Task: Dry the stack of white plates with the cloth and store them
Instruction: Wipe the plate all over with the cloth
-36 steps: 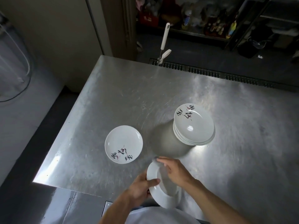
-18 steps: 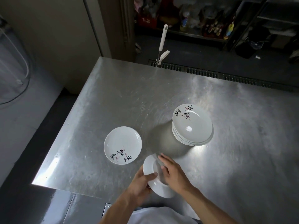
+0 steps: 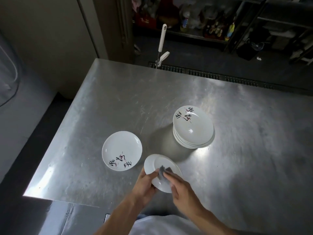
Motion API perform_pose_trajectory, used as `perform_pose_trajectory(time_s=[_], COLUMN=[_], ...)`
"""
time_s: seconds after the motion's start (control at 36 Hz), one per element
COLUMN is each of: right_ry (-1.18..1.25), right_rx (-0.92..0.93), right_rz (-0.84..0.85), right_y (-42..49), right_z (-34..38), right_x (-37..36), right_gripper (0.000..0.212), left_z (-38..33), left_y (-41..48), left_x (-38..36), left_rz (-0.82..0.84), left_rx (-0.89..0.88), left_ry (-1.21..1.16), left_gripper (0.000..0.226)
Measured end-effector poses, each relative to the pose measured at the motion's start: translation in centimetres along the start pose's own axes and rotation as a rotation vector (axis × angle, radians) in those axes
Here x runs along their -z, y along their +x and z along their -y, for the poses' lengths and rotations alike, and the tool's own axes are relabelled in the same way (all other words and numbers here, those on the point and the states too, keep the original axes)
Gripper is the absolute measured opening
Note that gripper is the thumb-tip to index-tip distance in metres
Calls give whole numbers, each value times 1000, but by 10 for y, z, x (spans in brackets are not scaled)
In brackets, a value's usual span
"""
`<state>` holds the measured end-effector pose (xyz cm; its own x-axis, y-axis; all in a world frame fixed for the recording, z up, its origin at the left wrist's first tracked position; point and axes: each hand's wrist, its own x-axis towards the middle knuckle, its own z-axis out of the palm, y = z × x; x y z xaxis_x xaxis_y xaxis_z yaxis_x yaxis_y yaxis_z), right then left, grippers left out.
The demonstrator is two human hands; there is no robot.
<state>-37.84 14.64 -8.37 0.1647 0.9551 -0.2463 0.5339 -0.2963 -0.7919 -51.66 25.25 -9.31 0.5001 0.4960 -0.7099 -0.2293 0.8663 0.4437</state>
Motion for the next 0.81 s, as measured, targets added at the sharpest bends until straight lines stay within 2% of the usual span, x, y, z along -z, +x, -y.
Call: perform_pose_trajectory(time_s=[0.08,0.17,0.36,0.44,0.53,0.58,0.67,0.72,0.81], right_ry=[-31,-175,-226,-179,-20,139,271,335,487], right_rx=[5,92,212,127,-96,-237,-328,-351,-326], right_rz=[8,82,-211,-287,-336,-324,-358,-371,-395], right_y=[6,10,23,33,45,48,45,43,44], right_z=[1,-1,4,6,8,9,9,9,10], right_x=[4,13,30,42,59,67,74,83,98], right_gripper=[50,71,58,51,40,33,29,27,29], left_z=[-2,-6,-20,-19,-13,-8,-3,-2,-7], left_y=[3,5,5,4,8,11,17,15,2], left_x=[-5,-12,-34,-34,-26,-16,-1,6,-2], left_rz=[1,0,108,84,-35,-173,-391,-379,-218], left_rx=[3,-1,-74,-58,-54,-123,-226,-193,-160], left_ry=[-45,-49,107,112,198,357,694,727,523], left_gripper=[46,41,35,38,35,28,53,59,21])
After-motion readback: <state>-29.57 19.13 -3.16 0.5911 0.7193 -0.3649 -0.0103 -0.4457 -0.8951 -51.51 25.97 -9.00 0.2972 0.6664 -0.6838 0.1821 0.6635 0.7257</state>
